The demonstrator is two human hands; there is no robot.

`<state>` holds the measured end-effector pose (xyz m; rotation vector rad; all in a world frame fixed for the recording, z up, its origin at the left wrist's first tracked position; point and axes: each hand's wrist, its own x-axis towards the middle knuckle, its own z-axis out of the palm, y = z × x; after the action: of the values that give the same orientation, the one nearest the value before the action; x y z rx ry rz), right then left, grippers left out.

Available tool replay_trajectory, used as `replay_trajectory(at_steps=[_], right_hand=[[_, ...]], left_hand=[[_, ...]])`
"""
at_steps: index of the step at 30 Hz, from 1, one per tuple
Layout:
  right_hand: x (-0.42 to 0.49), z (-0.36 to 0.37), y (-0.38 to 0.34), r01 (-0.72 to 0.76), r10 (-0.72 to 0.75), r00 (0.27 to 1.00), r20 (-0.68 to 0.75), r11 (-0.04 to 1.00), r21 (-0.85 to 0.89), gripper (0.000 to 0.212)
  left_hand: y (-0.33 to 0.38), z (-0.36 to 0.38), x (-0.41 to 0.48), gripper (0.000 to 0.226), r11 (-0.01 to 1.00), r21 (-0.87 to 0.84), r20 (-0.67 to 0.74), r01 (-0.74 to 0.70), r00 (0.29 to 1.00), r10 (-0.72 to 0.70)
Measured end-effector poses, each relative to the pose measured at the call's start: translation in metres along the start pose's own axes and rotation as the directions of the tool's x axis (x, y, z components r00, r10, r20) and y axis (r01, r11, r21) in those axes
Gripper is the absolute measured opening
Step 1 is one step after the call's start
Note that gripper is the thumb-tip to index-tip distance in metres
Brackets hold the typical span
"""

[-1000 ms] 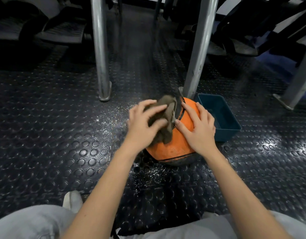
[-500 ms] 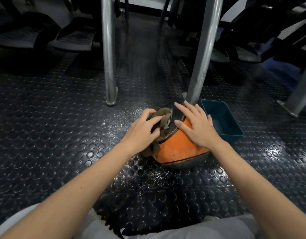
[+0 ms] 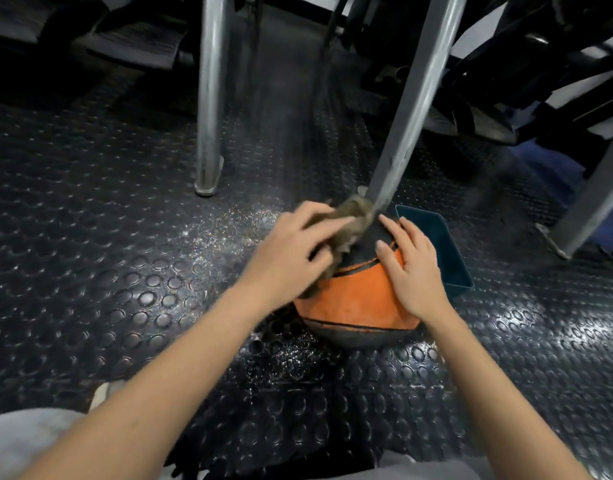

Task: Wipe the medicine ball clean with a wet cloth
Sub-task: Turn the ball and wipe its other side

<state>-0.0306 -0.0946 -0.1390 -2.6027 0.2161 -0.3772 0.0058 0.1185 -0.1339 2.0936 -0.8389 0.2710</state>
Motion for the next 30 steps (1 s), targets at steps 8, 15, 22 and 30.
replay_trajectory(at_steps=[8,15,22,30], right_hand=[[0.002,-0.002,0.006,0.003,-0.003,1.000,0.006,1.000,0.015,0.040],[0.002,0.000,0.001,0.016,-0.016,1.000,-0.013,1.000,0.007,0.051],[0.000,0.003,-0.024,0.005,0.000,0.999,0.045,0.995,-0.103,0.046],[-0.011,0.013,-0.039,0.027,-0.025,1.000,0.009,0.981,-0.194,0.049]], left_hand=[[-0.061,0.014,-0.013,0.045,0.931,0.153,0.085,0.331,0.934,-0.346],[0.005,0.021,0.001,0.048,0.991,0.072,-0.010,-0.112,0.994,0.113],[-0.026,0.024,-0.010,0.046,0.986,-0.069,0.025,0.151,0.988,-0.149],[-0.060,0.025,-0.016,0.043,0.898,-0.189,0.018,0.397,0.916,-0.401]])
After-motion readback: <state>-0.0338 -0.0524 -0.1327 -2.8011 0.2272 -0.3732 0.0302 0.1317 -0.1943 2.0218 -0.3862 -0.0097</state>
